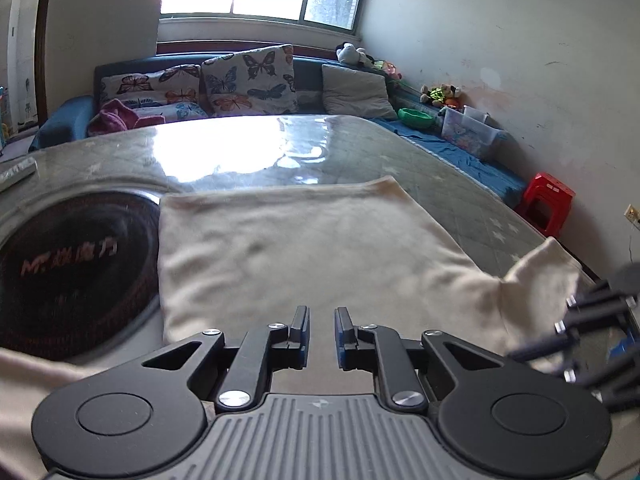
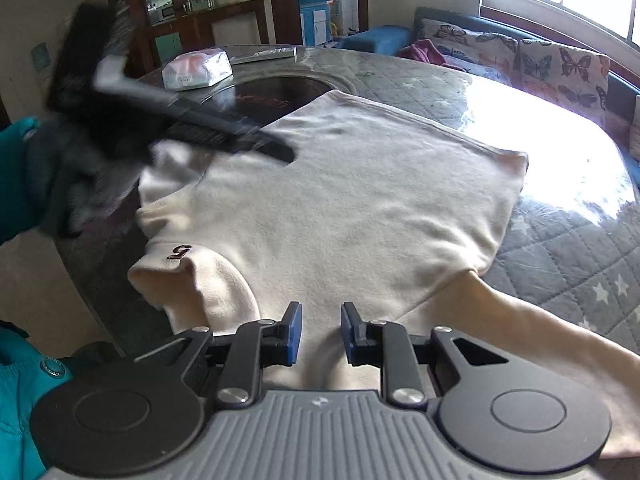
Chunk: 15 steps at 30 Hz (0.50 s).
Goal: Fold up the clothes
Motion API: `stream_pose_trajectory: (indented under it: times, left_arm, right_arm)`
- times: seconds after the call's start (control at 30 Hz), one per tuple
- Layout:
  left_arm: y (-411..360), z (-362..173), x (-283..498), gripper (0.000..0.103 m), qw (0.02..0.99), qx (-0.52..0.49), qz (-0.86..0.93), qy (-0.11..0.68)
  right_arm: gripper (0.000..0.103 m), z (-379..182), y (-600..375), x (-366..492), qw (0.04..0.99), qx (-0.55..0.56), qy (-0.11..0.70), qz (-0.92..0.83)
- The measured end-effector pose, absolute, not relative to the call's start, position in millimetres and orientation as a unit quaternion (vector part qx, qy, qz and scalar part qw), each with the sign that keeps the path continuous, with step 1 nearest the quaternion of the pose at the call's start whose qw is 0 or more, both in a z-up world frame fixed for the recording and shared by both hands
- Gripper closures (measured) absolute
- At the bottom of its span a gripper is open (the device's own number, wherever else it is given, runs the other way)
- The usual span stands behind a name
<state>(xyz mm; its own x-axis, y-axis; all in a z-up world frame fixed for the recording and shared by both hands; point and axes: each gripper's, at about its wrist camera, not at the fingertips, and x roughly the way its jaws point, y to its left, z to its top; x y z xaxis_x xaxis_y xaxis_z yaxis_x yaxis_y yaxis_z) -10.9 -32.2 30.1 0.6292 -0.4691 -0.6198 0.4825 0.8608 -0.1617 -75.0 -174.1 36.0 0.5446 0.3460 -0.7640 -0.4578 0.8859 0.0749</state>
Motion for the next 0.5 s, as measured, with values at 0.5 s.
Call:
stream_pose_trajectory:
  times: [0.5]
  left_arm:
    - [9.1,12.9,-83.3,0.076,0.906,-0.018,-0.248,0.342]
  right_arm:
    - [0.063,22.7,-185.4,-46.6,0.904,-0.029,0.393,0.164]
